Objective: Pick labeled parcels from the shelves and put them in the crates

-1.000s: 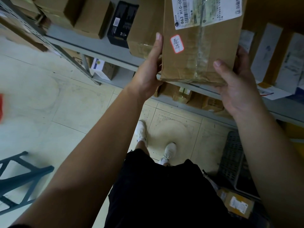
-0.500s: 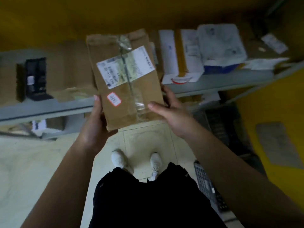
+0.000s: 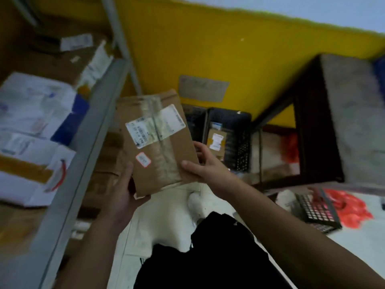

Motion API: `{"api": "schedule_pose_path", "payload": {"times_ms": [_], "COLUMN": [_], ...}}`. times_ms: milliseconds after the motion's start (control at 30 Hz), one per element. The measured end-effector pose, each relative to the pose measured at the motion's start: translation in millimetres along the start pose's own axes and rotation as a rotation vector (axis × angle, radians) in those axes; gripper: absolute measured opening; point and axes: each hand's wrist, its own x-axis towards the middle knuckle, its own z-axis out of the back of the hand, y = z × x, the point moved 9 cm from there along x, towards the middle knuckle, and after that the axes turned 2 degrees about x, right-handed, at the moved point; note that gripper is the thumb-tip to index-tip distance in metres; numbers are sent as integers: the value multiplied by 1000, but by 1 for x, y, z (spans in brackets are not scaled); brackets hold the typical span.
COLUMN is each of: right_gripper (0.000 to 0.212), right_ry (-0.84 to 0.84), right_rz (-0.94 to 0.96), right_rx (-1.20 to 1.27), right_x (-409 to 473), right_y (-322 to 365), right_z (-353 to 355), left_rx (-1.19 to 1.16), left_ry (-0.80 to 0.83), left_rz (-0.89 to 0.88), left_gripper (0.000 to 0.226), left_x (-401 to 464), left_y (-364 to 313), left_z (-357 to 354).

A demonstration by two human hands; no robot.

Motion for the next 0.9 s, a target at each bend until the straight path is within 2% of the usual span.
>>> {"api": "schedule_pose_path", "payload": {"times_ms": [100, 233, 333, 467, 633, 800, 900], "right_gripper": [78, 61, 60, 71, 82, 76, 71], "right_ry": [-133, -230, -258, -245, -209, -264, -316], "right_rz": [16, -7, -73, -154, -168, -160, -171], "right_rx": [103, 145, 170, 195, 283, 252, 231], "right_x": [2, 26, 70, 151, 283, 421, 505], "right_y": [-9, -31, -47, -65, -78, -98, -135], "right_z": [62, 131, 170, 202, 216, 236, 257], "left_rx": [108, 186, 224, 265, 359, 472, 577], "left_ry": [90, 89, 41, -26, -50, -54, -16], "left_rz": [61, 223, 297, 314, 170, 108, 109], "left_gripper": [40, 24, 25, 33, 26, 40, 32], "left_x": [41, 89, 134, 208, 327, 485, 587], "left_y": [1, 22, 37, 41, 16, 14, 46], "left_z": [-57, -121, -155, -178, -187, -188, -184]}}
